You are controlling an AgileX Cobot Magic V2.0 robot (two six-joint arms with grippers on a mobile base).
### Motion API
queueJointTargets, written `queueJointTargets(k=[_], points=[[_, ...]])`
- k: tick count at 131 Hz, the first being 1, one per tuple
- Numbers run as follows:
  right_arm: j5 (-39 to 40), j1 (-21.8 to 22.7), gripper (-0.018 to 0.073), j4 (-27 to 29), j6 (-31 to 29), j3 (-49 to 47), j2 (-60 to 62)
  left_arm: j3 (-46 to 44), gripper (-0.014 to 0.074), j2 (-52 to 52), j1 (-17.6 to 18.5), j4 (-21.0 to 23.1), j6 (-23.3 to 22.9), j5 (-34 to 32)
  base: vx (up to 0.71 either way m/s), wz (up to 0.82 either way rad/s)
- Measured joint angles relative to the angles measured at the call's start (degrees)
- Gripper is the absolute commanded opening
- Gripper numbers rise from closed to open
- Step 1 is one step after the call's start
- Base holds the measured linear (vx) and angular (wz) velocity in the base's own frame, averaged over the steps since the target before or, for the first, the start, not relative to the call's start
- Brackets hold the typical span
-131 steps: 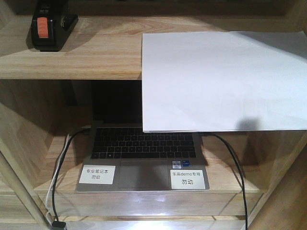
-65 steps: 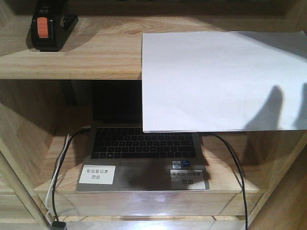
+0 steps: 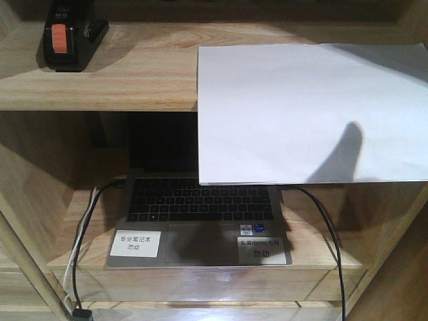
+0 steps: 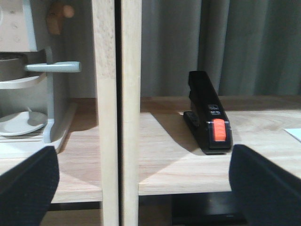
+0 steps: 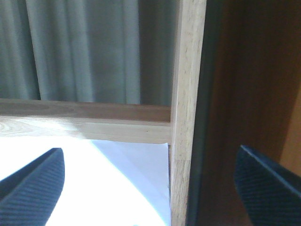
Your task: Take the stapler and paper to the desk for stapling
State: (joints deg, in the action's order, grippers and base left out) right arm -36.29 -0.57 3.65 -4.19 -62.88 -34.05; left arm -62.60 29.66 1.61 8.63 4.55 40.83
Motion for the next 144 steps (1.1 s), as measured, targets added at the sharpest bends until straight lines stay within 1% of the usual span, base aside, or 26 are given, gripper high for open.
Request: queueJointTargets(k=[36,44,47,50,51,56,59,60,65,81,89,97,113,123,134,144], points=[[0.0,0.0,0.0528,0.1,0.0,0.0,0.0,0.0,0.0713,0.0,10.5,0.0,0.0,-0.8,0.0,0.0],[0.0,0.0,0.0503,0.1,0.0,0.0,0.0,0.0,0.0711,0.0,13.8,0.0,0.0,-1.2,0.0,0.0],[0.0,0.0,0.0491,0.1,0.0,0.0,0.0,0.0,0.0711,0.1,15.6,0.0,0.0,-1.2,0.0,0.0],[0.0,0.0,0.0487,0.1,0.0,0.0,0.0,0.0,0.0711,0.1,16.3,0.0,0.0,-1.2,0.0,0.0],[0.0,0.0,0.0482,0.1,0.0,0.0,0.0,0.0,0.0708,0.1,17.4,0.0,0.0,-1.2,0.0,0.0],[0.0,0.0,0.047,0.1,0.0,0.0,0.0,0.0,0.0706,0.3,18.9,0.0,0.0,-1.2,0.0,0.0],[0.0,0.0,0.0464,0.1,0.0,0.0,0.0,0.0,0.0703,0.6,20.6,0.0,0.0,-1.2,0.0,0.0],[0.0,0.0,0.0462,0.1,0.0,0.0,0.0,0.0,0.0703,0.6,20.6,0.0,0.0,-1.2,0.0,0.0],[0.0,0.0,0.045,0.1,0.0,0.0,0.0,0.0,0.0702,1.1,22.9,0.0,0.0,-1.2,0.0,0.0],[0.0,0.0,0.0426,0.1,0.0,0.0,0.0,0.0,0.07,3.0,27.4,0.6,0.0,-1.2,0.0,0.0],[0.0,0.0,0.0417,0.1,0.0,0.0,0.0,0.0,0.0699,4.1,28.8,1.0,0.0,-1.2,0.0,0.0],[0.0,0.0,0.041,0.1,0.0,0.0,0.0,0.0,0.0698,5.2,29.4,1.8,0.0,-1.2,0.0,0.0],[0.0,0.0,0.0398,0.1,0.0,0.0,0.0,0.0,0.0695,7.1,29.7,3.9,0.0,-1.6,0.0,0.0],[0.0,0.0,0.0398,0.1,0.0,0.0,0.0,0.0,0.0695,8.5,29.7,5.0,0.0,-3.4,0.0,0.0],[0.0,0.0,0.0398,0.1,0.0,0.0,0.0,-0.2,0.0695,10.4,29.7,5.1,0.0,-5.0,0.0,0.0],[0.0,0.0,0.0398,0.1,0.0,0.0,0.0,-2.3,0.0695,13.9,29.7,4.3,-1.6,-5.1,0.0,0.0]])
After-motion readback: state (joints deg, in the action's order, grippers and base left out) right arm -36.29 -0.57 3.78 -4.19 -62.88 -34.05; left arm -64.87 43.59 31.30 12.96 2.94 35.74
